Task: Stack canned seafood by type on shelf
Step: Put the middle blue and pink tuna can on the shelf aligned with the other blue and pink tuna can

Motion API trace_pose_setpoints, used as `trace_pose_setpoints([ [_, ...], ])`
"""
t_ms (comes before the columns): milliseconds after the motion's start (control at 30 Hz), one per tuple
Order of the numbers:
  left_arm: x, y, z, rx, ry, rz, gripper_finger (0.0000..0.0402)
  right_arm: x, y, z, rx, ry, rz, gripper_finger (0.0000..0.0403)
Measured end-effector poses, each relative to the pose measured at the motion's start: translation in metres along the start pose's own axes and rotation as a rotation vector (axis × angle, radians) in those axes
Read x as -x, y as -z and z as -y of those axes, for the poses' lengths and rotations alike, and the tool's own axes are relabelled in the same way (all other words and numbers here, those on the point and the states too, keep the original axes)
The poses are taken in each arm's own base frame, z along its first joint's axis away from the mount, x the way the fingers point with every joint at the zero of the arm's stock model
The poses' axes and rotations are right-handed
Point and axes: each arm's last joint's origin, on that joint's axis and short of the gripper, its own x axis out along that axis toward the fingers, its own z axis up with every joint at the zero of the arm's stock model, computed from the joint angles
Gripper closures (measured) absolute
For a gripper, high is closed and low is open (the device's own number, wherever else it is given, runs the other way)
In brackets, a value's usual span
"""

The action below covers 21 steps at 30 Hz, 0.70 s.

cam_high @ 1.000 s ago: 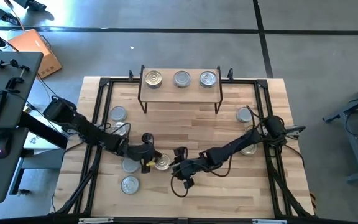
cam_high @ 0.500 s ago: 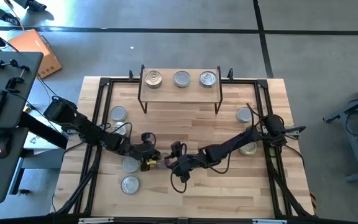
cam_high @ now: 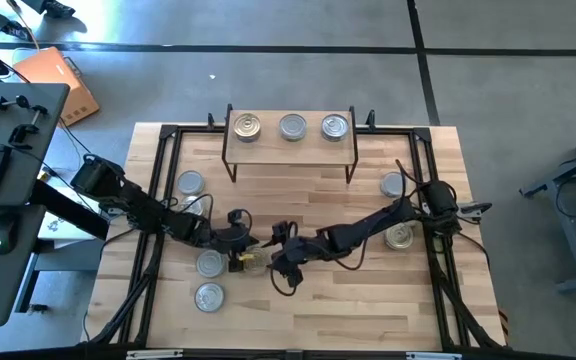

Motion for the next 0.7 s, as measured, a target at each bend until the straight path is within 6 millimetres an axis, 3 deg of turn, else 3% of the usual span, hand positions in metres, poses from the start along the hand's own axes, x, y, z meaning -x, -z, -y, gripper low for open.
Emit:
trace_pose_setpoints([
  [233, 0.003, -0.002, 0.0, -0.004, 0.003, 0.009, 0.0402, 0.0, -0.001, 0.0, -0.019, 0.004, 0.005, 0.0132],
  [500, 0.038, -0.018, 0.01, 0.02, 0.134, 0.071, 0.0401, 0.0, 0.0, 0.0, -0.059, 0.0, -0.001, 0.0132],
  [700, 0.035, -0.002, 0.017, 0.023, 0.143, -0.048, 0.0402, 0.0, -0.001, -0.002, -0.052, -0.064, 0.022, 0.0132],
])
